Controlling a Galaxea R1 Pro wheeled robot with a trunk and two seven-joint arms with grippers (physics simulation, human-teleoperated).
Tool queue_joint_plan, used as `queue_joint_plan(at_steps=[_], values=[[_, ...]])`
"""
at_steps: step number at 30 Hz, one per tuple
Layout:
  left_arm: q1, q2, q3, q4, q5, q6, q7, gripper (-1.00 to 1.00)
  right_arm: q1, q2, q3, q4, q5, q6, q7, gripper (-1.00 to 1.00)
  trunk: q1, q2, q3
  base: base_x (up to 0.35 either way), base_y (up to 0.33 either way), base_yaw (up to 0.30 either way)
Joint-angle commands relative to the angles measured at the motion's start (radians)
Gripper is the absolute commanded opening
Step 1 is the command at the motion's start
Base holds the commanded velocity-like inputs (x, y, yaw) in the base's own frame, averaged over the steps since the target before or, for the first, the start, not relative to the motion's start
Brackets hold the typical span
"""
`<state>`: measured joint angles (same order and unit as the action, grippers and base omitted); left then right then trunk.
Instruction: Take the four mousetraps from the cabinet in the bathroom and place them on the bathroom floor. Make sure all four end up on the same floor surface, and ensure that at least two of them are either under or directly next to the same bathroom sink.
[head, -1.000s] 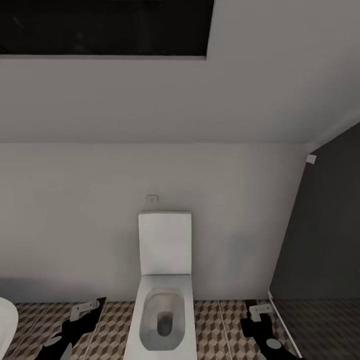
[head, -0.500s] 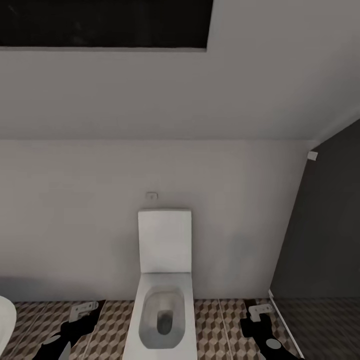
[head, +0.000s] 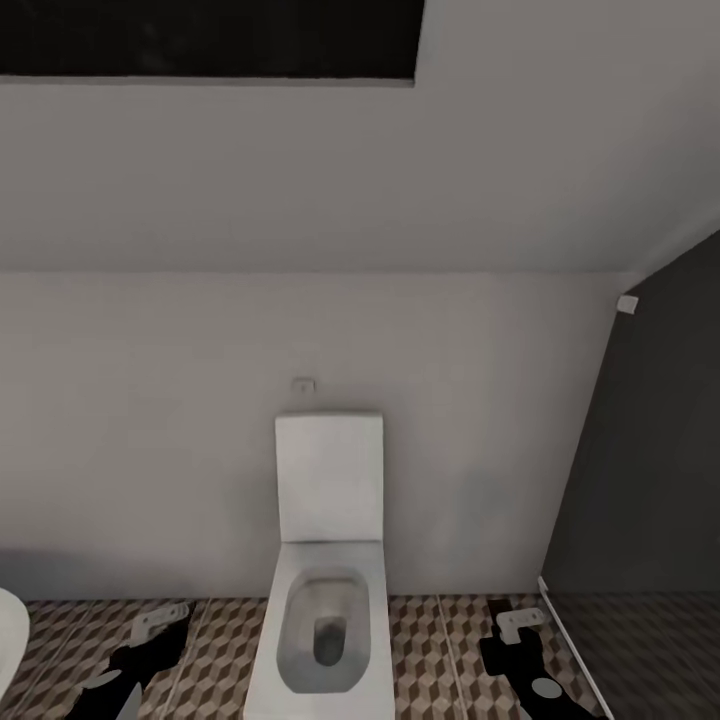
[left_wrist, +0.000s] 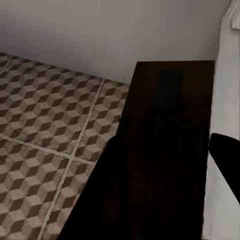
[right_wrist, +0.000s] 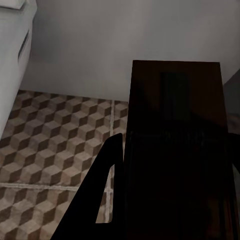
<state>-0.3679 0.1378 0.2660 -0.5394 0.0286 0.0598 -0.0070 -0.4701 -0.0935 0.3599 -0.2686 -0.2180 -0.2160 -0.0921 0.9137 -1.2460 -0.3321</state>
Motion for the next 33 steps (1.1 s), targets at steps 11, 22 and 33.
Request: queue_joint_plan(at_steps=[11, 22, 33], values=[[-0.001, -0.009, -0.001, -0.002, 0.007, 0.006, 0.076, -1.00, -0.001, 0.000, 0.010, 0.000, -0.010, -0.004, -0.001, -1.00, 0.042, -0.078, -0.036, 0.000, 0.000, 0.000], [0.000, -0.010, -0.001, -0.001, 0.006, -0.024, 0.077, -1.00, -0.001, 0.000, 0.011, 0.001, -0.009, -0.006, -0.001, -1.00, 0.084, -0.155, -0.070, 0.000, 0.000, 0.000], [0.000, -0.009, -0.001, -0.001, 0.006, -0.026, 0.078, -1.00, -0.001, 0.000, 0.011, 0.001, -0.009, -0.007, -0.001, -1.00, 0.127, -0.232, -0.105, 0.000, 0.000, 0.000]])
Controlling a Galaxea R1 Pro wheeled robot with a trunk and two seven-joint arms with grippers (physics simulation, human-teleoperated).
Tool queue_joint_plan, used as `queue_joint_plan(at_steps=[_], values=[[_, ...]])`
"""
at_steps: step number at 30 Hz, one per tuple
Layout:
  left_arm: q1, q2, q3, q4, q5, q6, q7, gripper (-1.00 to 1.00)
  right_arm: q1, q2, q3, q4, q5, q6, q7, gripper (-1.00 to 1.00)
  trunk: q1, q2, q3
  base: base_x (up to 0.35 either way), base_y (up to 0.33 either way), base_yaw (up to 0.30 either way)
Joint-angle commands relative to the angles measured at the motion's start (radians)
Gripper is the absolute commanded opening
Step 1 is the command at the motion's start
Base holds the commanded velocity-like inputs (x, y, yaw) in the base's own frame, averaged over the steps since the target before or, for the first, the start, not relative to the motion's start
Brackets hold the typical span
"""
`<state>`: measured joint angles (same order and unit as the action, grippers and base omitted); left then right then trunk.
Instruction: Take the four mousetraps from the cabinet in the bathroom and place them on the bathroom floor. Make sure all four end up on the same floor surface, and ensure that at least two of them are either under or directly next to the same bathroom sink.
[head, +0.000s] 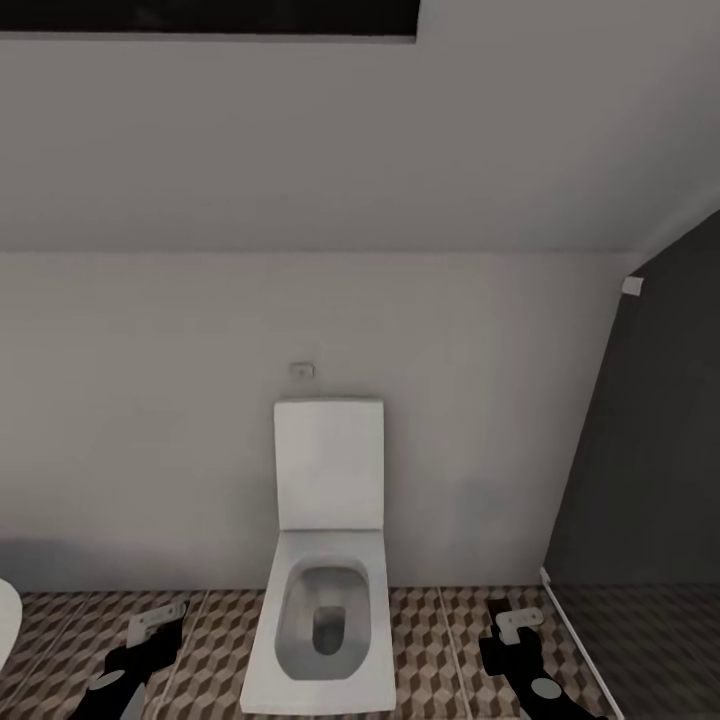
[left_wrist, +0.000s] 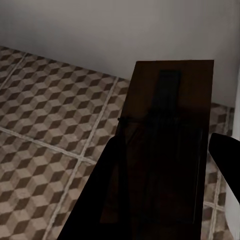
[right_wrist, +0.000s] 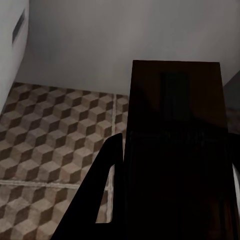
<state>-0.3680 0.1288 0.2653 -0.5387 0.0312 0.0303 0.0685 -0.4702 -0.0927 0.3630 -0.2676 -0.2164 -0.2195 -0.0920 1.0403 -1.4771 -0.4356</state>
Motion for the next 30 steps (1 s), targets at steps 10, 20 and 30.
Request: queue_joint_plan(at_steps=[10, 20, 30], values=[[0.000, -0.001, 0.001, -0.001, 0.004, -0.036, 0.002, -1.00, -0.001, -0.001, 0.008, 0.001, -0.010, -0.003, -0.002, -1.00, 0.038, -0.071, -0.033, 0.000, 0.000, 0.000], [0.000, -0.002, 0.000, 0.000, 0.003, -0.032, 0.001, -1.00, -0.001, 0.001, 0.010, 0.001, -0.009, -0.003, -0.002, -1.00, 0.077, -0.141, -0.064, 0.000, 0.000, 0.000], [0.000, 0.001, 0.000, 0.000, 0.003, -0.029, 0.001, -1.00, -0.001, 0.001, 0.010, 0.000, -0.008, -0.003, -0.002, -1.00, 0.115, -0.211, -0.095, 0.000, 0.000, 0.000]])
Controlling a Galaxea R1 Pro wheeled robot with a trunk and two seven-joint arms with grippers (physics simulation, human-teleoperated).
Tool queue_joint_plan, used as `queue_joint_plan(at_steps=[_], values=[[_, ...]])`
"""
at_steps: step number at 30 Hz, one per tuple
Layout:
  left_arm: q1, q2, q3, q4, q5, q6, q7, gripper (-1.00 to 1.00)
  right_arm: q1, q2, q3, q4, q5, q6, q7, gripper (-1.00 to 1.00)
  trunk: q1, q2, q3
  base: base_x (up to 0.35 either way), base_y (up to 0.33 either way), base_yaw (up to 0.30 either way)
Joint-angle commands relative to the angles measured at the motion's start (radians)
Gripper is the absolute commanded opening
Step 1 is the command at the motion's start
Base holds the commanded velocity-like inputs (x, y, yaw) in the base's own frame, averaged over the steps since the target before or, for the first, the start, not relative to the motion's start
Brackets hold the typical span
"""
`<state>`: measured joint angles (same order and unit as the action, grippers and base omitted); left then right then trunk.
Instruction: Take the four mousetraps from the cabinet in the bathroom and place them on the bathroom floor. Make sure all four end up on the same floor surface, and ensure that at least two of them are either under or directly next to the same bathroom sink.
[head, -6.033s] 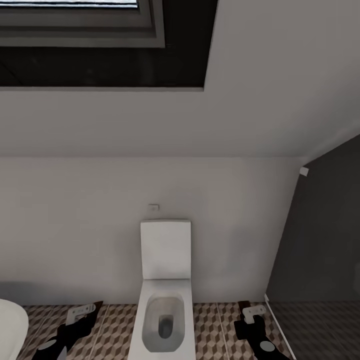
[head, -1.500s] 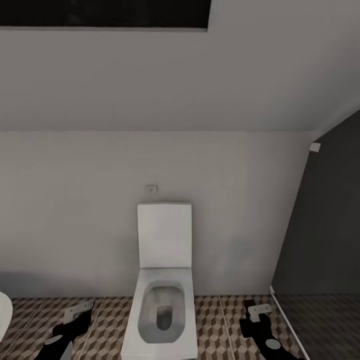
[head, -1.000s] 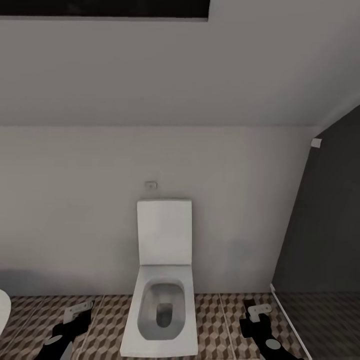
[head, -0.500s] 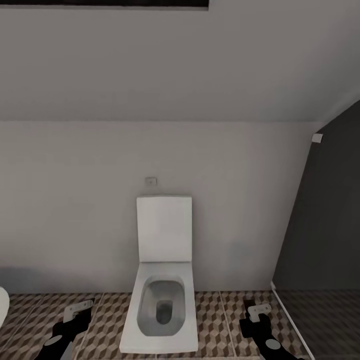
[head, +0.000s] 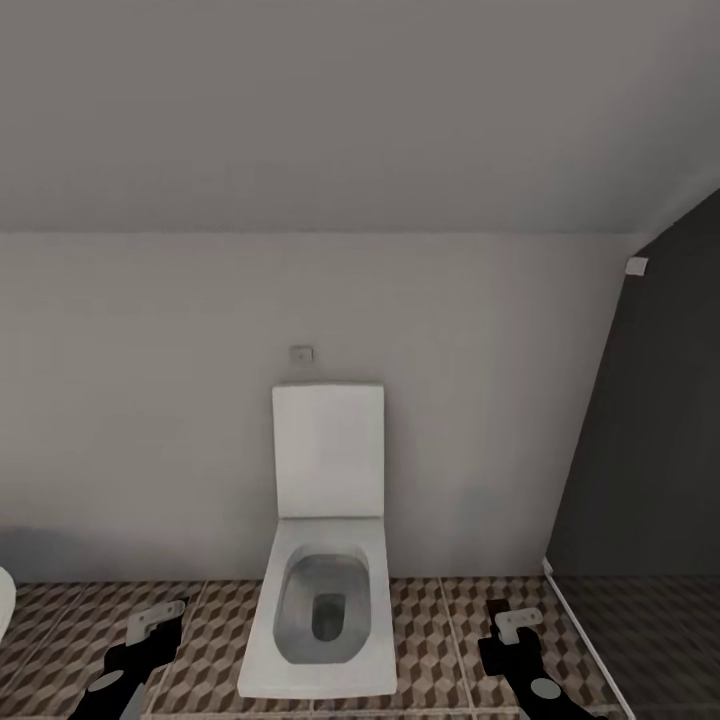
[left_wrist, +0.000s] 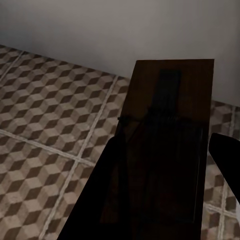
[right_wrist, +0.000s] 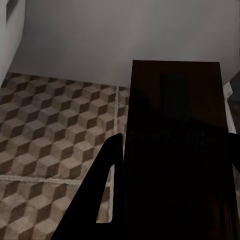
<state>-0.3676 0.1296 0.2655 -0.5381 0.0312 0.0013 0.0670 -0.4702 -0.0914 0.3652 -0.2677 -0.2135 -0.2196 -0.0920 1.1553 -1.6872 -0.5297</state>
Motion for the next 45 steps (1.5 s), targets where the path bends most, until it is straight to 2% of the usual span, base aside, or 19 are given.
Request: queue_joint_plan(at_steps=[1, 15, 45], values=[[-0.001, -0.001, 0.000, 0.000, 0.003, 0.000, 0.002, -1.00, -0.001, -0.001, 0.008, 0.000, -0.011, -0.003, -0.002, -1.00, 0.004, -0.008, -0.004, 0.000, 0.000, 0.000], [-0.001, -0.001, 0.000, 0.000, 0.003, 0.000, 0.003, -1.00, -0.001, 0.001, 0.011, 0.001, -0.010, -0.004, -0.002, -1.00, 0.058, -0.106, -0.048, 0.000, 0.000, 0.073], [-0.001, -0.005, 0.000, -0.002, 0.003, -0.005, 0.006, -1.00, -0.001, 0.001, 0.011, 0.001, -0.012, -0.004, -0.002, -1.00, 0.173, -0.316, -0.142, 0.015, 0.000, 0.002]])
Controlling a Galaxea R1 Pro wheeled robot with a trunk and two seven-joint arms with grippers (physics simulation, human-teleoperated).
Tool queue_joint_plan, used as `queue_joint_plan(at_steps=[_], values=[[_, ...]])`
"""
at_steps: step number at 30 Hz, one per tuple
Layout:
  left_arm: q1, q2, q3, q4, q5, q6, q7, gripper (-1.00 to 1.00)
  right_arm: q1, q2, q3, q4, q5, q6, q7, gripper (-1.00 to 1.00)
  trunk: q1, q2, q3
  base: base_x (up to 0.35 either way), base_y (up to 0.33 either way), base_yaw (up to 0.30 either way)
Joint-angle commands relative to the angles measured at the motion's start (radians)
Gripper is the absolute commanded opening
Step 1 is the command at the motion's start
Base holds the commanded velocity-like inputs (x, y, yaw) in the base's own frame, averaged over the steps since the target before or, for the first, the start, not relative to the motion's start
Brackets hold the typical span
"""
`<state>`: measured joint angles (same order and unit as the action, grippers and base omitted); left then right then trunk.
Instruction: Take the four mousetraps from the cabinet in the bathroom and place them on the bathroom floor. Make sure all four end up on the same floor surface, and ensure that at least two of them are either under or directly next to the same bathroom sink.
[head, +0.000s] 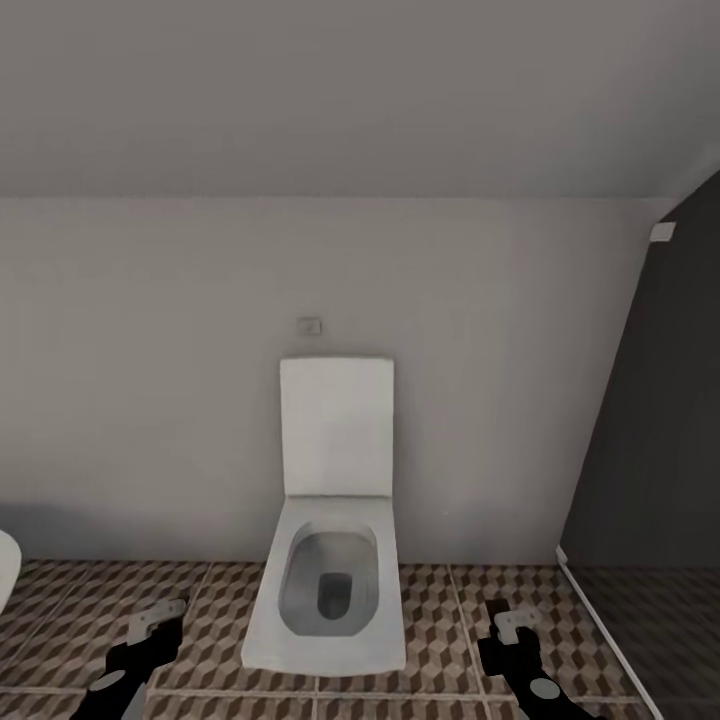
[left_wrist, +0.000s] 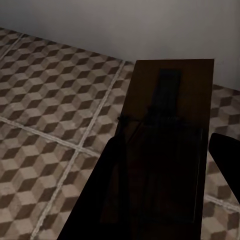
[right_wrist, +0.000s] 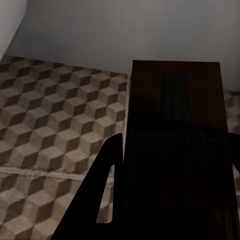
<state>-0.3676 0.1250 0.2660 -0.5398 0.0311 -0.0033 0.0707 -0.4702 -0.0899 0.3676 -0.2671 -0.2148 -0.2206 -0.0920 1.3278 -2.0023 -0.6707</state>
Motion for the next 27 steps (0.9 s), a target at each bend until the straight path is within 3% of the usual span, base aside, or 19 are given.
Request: queue_joint_plan(at_steps=[1, 20, 27], values=[[-0.001, -0.001, 0.000, 0.000, 0.003, -0.001, 0.002, -1.00, -0.001, -0.001, 0.008, 0.000, -0.010, -0.003, -0.002, -1.00, 0.004, -0.008, -0.004, 0.011, 0.000, 0.000], [-0.001, -0.007, -0.001, 0.000, 0.003, -0.003, 0.007, -1.00, -0.001, -0.001, 0.008, 0.000, -0.010, -0.003, -0.002, -1.00, 0.077, -0.141, -0.064, 0.057, 0.000, 0.000], [-0.001, -0.007, -0.001, 0.000, 0.003, -0.001, 0.007, -1.00, -0.001, -0.001, 0.008, 0.000, -0.010, -0.003, -0.002, -1.00, 0.103, -0.190, -0.086, 0.202, 0.000, 0.000]])
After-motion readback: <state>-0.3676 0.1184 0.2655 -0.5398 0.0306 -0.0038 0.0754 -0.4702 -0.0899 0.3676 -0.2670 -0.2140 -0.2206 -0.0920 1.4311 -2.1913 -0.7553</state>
